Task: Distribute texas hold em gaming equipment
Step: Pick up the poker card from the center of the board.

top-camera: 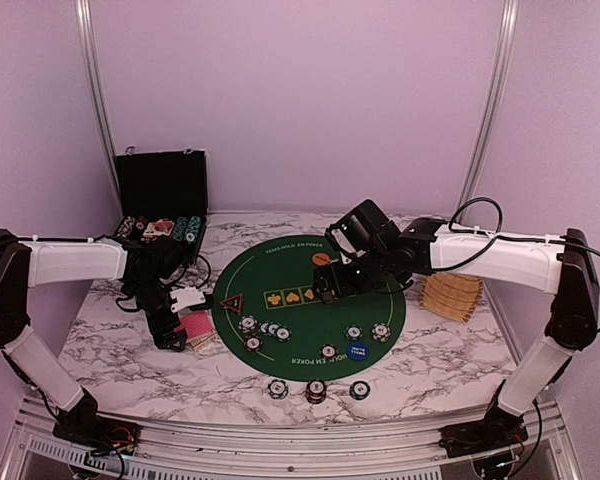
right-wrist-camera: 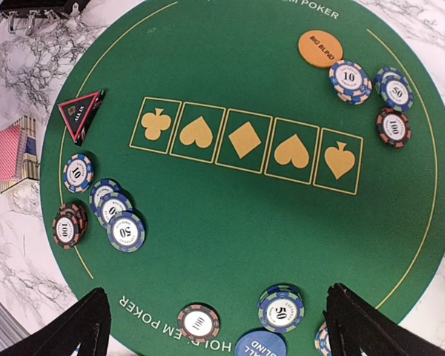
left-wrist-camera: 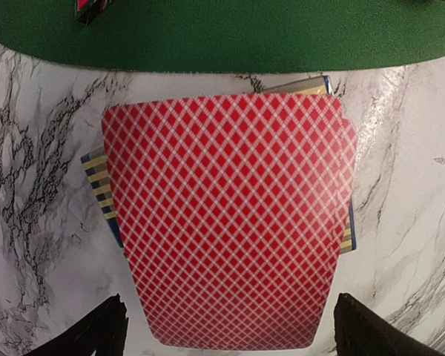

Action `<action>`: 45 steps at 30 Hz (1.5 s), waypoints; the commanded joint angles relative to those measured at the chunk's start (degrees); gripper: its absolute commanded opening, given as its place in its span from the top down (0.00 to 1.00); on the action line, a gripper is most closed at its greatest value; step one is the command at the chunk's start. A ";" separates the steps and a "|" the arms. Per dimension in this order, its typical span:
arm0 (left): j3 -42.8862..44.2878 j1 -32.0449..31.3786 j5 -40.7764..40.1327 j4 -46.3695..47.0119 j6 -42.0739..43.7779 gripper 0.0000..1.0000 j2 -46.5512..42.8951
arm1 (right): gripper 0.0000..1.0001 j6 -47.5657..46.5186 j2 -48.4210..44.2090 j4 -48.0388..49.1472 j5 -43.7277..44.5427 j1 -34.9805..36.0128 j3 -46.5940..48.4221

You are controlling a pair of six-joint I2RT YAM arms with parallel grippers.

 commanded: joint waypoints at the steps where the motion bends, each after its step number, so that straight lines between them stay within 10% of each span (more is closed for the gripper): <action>1: -0.12 -0.24 -0.96 1.17 -0.29 0.01 1.27 | 0.01 0.52 -2.25 -0.30 0.32 0.57 0.48; 45: -2.57 -0.18 -3.55 4.81 -0.28 0.16 2.32 | 0.01 0.84 -2.07 0.23 0.51 0.66 -0.52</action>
